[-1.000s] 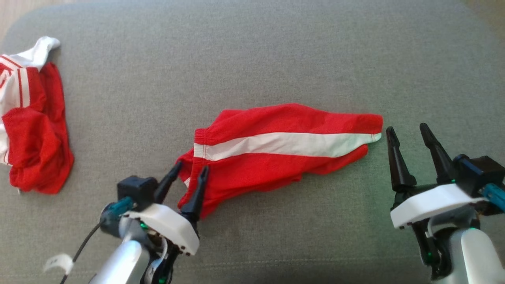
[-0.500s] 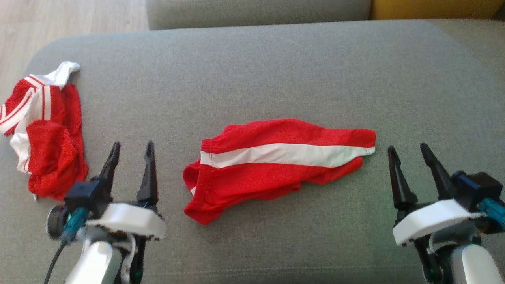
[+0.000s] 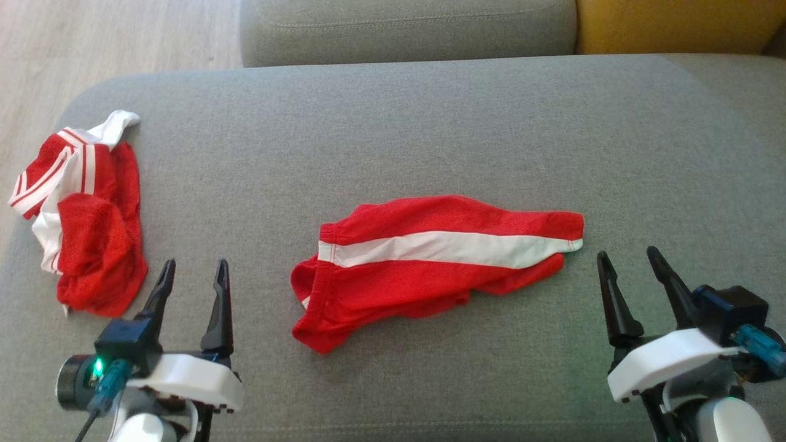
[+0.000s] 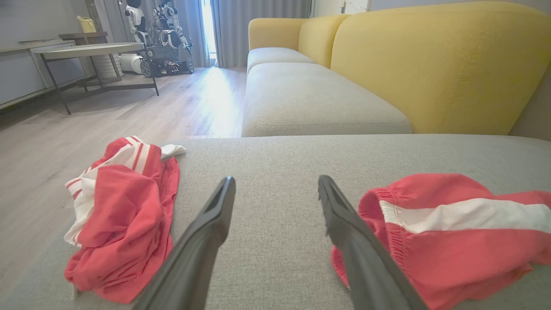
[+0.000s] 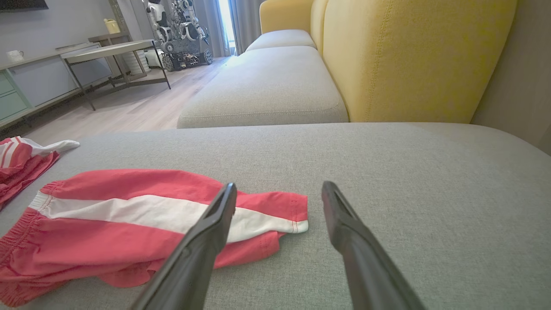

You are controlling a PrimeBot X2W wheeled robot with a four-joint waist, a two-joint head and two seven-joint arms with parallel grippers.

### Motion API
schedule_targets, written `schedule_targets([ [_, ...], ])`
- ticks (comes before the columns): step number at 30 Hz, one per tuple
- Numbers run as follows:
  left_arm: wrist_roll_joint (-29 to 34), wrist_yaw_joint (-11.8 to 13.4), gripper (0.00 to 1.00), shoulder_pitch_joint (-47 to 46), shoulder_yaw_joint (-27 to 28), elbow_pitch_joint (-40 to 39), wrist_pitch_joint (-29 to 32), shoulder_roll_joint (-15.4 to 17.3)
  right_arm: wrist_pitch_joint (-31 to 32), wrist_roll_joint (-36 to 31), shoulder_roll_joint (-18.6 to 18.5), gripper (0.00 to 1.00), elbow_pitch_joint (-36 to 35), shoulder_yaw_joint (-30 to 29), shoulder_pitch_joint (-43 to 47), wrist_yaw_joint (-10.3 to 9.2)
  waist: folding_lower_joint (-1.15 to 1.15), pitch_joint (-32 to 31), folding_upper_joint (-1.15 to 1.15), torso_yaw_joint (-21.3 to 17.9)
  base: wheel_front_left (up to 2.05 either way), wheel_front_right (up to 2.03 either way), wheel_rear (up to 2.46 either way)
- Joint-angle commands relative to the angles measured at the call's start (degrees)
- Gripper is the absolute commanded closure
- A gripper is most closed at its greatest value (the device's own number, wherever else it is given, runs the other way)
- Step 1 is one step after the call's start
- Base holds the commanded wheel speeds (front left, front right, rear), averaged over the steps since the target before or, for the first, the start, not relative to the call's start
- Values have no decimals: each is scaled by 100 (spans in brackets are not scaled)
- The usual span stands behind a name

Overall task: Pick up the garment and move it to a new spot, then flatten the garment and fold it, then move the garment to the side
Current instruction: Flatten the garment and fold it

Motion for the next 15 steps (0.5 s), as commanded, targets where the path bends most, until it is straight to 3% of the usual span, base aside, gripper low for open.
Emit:
schedule_targets([
  [1, 39, 38, 0, -194, 208, -203, -2, 158, 25, -20, -23, 0, -217, 142, -146, 20, 0, 2, 0, 5, 0, 0, 0],
  [15, 14, 23, 0, -253, 129, -279, 103, 207, 21, -5, -22, 0, -254, 123, -160, 20, 0, 45, 0, 13, 0, 0, 0],
])
